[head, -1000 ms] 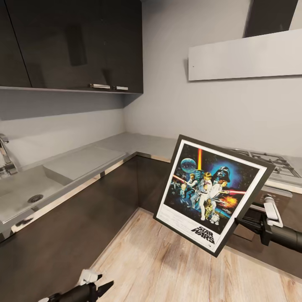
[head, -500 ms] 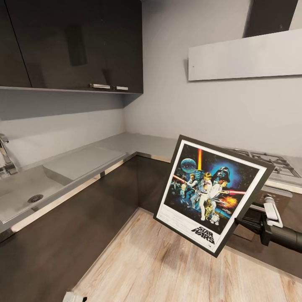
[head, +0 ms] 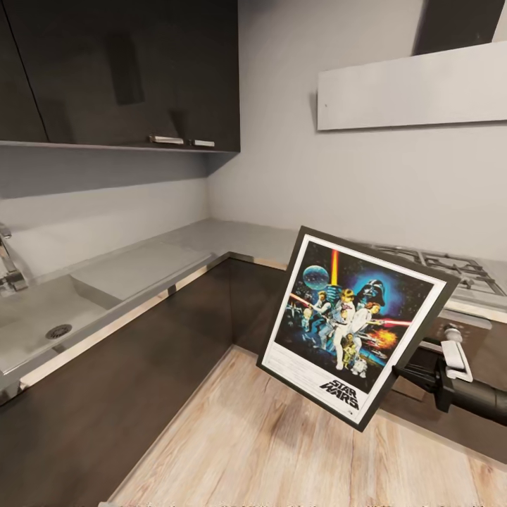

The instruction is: Pick up the poster from the kitchen countertop and hang it on one of the wall nails in the kitchen.

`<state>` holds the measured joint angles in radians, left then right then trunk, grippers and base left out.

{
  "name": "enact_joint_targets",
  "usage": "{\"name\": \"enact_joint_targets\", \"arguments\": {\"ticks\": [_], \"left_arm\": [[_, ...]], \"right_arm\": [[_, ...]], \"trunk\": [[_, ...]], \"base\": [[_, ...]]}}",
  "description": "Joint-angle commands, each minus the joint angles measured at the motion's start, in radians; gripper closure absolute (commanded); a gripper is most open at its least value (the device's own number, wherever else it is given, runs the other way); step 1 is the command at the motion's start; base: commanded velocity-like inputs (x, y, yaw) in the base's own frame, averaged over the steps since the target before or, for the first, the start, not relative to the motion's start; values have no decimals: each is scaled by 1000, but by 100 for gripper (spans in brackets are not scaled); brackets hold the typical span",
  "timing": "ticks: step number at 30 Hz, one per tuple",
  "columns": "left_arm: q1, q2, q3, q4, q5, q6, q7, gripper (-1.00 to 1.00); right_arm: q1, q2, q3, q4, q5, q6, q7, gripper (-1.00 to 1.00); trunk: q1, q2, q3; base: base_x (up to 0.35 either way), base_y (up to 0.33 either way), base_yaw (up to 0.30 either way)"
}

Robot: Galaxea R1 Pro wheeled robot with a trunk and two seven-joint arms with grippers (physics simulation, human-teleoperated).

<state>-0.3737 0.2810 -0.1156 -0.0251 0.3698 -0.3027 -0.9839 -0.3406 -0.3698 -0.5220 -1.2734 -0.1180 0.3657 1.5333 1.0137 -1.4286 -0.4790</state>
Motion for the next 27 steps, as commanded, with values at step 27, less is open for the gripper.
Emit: {"name": "enact_joint_targets", "arguments": {"ticks": [27], "left_arm": [[-1, -1, -9, 1, 8, -4, 38, -100]], "right_arm": [[-1, 3, 0, 0, -2, 13, 5, 100]], "trunk": [[-104, 189, 41]], "base": [[0, 0, 0]]}}
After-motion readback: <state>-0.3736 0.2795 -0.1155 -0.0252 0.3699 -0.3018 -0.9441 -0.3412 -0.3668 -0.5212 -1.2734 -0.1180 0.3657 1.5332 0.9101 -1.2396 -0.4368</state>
